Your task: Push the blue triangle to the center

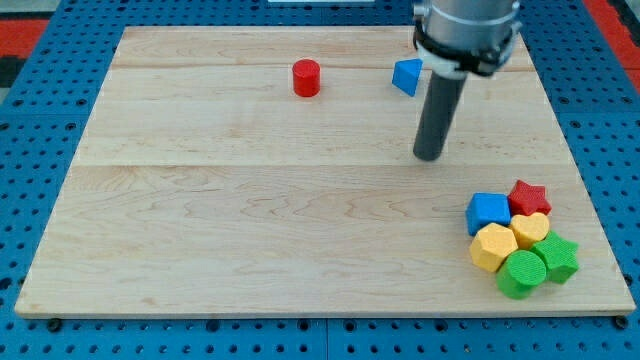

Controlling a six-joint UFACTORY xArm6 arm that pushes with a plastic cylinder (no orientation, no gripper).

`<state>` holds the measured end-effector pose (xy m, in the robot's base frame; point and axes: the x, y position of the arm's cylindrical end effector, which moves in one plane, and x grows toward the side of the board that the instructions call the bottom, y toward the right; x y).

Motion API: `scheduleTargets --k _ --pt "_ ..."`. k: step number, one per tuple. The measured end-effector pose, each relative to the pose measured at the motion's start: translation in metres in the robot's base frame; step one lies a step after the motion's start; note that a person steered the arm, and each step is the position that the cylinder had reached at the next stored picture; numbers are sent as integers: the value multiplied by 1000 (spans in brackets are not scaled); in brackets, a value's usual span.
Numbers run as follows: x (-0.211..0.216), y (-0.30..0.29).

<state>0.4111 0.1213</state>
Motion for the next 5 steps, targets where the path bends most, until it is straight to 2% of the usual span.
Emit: scheduleTargets --k 2,3,4,5 --pt "-105 67" --pt "-138 27" --pt "-141 2" --pt "-123 0"
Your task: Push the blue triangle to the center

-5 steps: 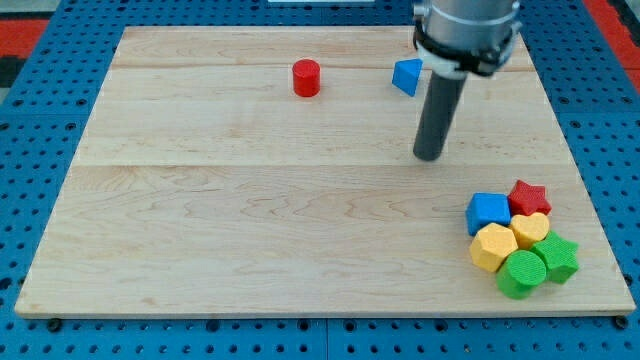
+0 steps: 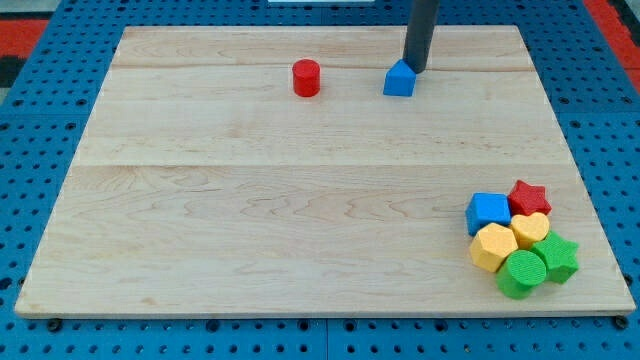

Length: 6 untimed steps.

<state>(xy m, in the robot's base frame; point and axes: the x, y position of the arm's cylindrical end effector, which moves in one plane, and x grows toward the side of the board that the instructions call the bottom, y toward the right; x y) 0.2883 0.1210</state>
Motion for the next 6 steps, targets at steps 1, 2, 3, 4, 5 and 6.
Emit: scheduleTargets --k 1,2,3,4,5,6 --pt "20 -5" --pt "23 -42" --pt "37 -75" --pt "71 -87" --pt "94 -108" --pt "95 -152"
